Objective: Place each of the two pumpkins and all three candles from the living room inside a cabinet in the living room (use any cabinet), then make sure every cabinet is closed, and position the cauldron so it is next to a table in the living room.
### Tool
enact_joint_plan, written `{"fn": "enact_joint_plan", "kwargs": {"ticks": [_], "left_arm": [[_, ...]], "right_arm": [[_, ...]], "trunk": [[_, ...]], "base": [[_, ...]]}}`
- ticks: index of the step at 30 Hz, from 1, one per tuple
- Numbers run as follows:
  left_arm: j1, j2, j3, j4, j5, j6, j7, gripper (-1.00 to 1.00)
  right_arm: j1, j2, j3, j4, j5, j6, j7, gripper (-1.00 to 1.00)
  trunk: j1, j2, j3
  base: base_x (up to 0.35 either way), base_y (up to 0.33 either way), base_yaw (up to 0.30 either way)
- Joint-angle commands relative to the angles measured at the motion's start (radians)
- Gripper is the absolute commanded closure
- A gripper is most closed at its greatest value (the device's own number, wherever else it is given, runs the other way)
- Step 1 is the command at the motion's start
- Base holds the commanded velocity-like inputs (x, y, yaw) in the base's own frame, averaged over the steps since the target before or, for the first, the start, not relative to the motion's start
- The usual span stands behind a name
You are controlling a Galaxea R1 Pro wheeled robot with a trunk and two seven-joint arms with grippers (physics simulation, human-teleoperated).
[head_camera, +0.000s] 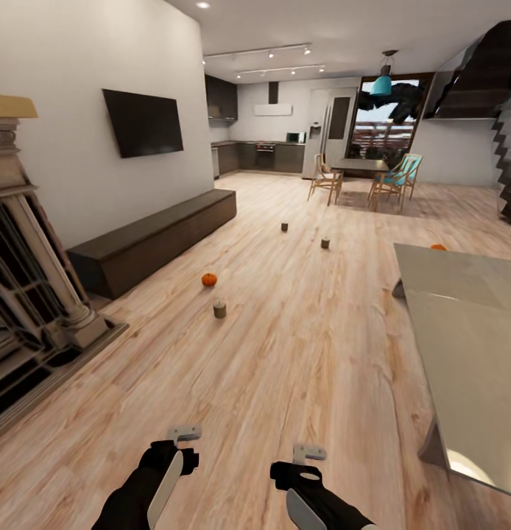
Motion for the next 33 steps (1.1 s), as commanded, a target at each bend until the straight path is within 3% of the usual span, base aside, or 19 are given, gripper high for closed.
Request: {"fn": "enact_joint_plan", "kwargs": {"ticks": [1, 33], "left_arm": [[-0.001, 0.000, -0.002, -0.001, 0.010, 0.003, 0.009, -1.00], [0.000, 0.000, -0.005, -0.001, 0.007, -0.001, 0.009, -1.00]], "right_arm": [[-0.001, -0.001, 0.008, -0.002, -0.003, 0.005, -0.008, -1.00], [-0.001, -0.001, 0.009, -0.003, -0.002, -0.002, -0.008, -1.00]], "trunk": [[0.001, 0.000, -0.001], [0.001, 0.000, -0.001]], "base": [[0.328, 0.010, -0.015], [0.333, 0.001, -0.011]]}}
